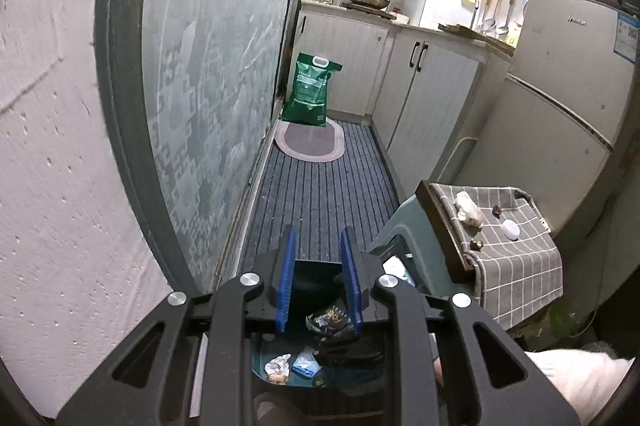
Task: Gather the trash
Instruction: 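Open the left gripper to drop the ginger while the right gripper releases the black bag into the bin, then move both grippers back toward the cloth-covered stool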
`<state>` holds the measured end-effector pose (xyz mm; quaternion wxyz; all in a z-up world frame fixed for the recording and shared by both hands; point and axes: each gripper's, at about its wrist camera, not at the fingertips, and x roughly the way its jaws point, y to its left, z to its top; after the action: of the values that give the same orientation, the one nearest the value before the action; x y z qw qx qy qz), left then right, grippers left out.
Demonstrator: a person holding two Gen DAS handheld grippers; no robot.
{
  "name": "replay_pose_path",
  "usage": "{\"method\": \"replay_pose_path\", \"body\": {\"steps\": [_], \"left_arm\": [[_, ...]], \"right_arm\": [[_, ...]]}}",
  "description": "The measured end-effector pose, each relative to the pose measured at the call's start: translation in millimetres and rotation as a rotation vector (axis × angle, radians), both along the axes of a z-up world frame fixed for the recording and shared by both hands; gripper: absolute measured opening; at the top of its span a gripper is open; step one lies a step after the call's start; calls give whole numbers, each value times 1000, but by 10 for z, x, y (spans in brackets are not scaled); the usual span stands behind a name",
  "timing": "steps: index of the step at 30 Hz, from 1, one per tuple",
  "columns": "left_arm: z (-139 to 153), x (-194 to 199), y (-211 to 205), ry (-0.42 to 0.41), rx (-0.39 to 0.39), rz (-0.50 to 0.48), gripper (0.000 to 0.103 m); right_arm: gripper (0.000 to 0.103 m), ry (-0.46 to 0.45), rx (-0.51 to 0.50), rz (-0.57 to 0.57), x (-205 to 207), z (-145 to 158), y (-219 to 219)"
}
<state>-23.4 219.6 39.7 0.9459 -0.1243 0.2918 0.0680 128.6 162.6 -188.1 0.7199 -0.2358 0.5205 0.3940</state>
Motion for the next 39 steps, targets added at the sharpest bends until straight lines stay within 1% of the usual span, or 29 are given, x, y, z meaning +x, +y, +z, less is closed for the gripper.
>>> {"method": "replay_pose_path", "body": {"steps": [4, 7, 13, 19, 21, 23, 27, 29, 32, 36, 39], "left_arm": [[63, -28, -38, -25, 1, -14, 25], [82, -30, -73, -31, 2, -20, 26], [116, -23, -97, -44, -6, -19, 29], [239, -44, -156, -94, -13, -35, 37], [272, -25, -198, -102, -8, -39, 41], [286, 1, -247, -107, 3, -41, 43], [307, 49, -301, -112, 6, -44, 44], [332, 61, -329, -120, 4, -43, 44], [381, 110, -387, -133, 0, -45, 45], [403, 191, -475, -149, -3, -48, 46], [371, 301, -602, -137, -8, -78, 46]], "right_arm": [[79, -2, -28, -12, 26, -87, -32], [85, -2, -37, -17, 21, -114, -65], [85, -1, -32, -8, -3, -74, -95], [85, -13, -2, 9, -68, 58, -100], [81, -21, 12, 16, -93, 136, -109], [75, -22, 40, 29, -129, 251, -124], [65, -37, 103, 51, -203, 510, -148], [57, -55, 145, 56, -222, 699, -192], [54, -79, 211, 50, -203, 998, -303], [54, -123, 282, 20, -118, 1353, -523], [54, -160, 317, -14, -27, 1549, -766]]}}
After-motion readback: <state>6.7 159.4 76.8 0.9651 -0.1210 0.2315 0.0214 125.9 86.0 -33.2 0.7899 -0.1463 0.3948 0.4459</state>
